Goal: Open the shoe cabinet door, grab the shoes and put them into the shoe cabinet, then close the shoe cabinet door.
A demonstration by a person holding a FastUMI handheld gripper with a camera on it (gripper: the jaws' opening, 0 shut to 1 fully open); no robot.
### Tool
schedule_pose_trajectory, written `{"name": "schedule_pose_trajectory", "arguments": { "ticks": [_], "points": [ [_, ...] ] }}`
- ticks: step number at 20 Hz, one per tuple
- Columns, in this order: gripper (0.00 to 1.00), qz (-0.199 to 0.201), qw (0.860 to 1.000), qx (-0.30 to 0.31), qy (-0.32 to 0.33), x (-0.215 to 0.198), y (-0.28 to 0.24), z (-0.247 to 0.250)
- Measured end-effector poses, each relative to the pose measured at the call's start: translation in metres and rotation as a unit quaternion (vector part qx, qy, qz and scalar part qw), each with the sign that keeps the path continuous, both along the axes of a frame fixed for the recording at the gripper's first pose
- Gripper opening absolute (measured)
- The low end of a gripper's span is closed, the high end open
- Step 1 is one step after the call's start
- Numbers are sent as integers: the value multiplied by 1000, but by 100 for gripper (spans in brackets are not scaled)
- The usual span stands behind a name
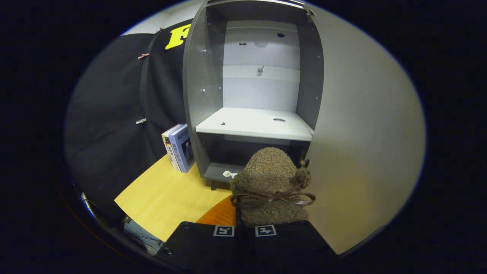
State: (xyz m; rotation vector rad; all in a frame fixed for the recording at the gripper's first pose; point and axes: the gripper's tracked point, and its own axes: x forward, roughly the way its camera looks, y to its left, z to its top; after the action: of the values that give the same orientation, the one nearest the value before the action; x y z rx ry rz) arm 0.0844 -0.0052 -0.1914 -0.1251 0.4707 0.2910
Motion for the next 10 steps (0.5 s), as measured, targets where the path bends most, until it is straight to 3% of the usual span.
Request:
{"name": "schedule_pose_trajectory", "arguments": {
  "ticks": [5, 10],
  "points": [
    [5, 15, 1000, -10, -25, 25, 15, 41],
    [5, -7, 999, -16, -46, 68, 32, 75]
  ]
}}
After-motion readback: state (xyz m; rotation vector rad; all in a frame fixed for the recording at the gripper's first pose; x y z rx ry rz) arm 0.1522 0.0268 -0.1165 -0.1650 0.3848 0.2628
